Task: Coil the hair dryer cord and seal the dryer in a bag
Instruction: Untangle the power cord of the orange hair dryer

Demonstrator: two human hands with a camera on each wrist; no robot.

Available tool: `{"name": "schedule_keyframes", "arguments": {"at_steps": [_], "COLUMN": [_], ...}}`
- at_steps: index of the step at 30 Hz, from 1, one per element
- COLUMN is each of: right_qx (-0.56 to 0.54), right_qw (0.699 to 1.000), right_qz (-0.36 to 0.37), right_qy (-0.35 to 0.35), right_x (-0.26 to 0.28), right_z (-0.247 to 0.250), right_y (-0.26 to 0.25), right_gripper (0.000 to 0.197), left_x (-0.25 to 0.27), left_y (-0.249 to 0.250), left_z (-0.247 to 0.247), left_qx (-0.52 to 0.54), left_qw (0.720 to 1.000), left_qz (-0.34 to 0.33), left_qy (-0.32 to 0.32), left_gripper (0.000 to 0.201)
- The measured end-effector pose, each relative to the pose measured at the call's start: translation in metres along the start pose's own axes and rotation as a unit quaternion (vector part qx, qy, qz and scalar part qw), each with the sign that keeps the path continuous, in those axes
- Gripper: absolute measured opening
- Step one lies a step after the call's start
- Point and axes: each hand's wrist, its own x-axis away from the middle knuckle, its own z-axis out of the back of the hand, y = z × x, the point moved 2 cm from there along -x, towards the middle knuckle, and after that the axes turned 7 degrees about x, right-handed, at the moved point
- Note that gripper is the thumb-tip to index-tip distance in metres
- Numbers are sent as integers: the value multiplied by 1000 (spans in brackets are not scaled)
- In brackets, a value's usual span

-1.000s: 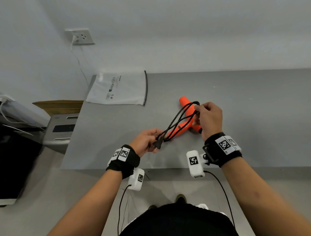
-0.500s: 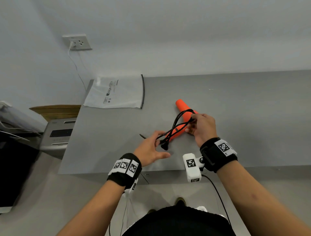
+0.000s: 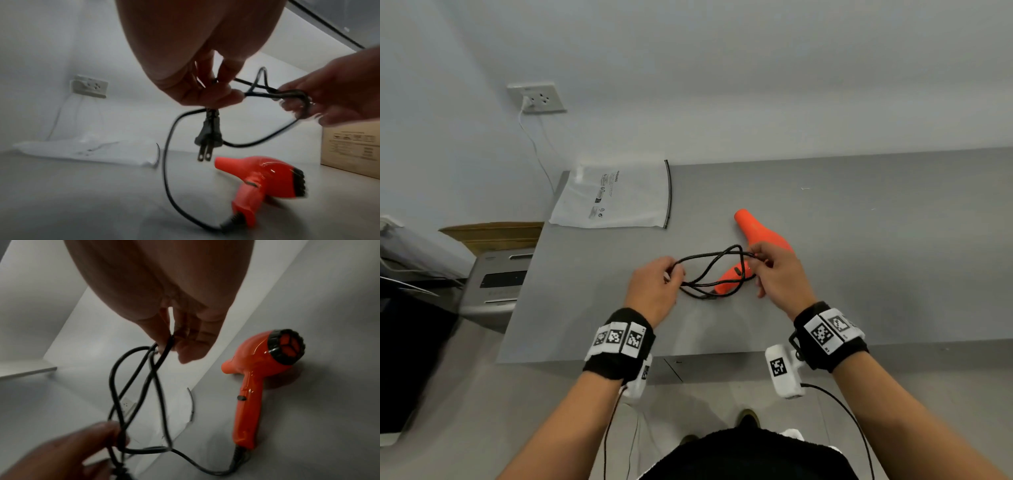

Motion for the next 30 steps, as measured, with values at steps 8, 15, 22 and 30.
{"name": "schedule_keyframes", "arguments": {"at_steps": [8, 15, 22, 30], "right_qx": [96, -41, -190, -410], "right_qw": [990, 995, 980, 906], "right_qz": [73, 6, -28, -104], "right_qy": [-67, -94, -55, 2], "right_x": [10, 9, 4, -3], "right_z": [-9, -12, 10, 58], "right_y": [3, -17, -13, 1], "right_gripper": [24, 15, 19, 18], "left_x": [-34, -4, -16, -17], "left_y": [2, 15, -23, -73], "left_z": [29, -28, -21, -2], "left_qx": [-159, 72, 228, 244], "left_qw": [985, 985, 965, 940], "left_qz": [-53, -17, 124, 237], "left_qy": [-49, -159, -46, 14], "left_gripper": [20, 32, 22, 30]}}
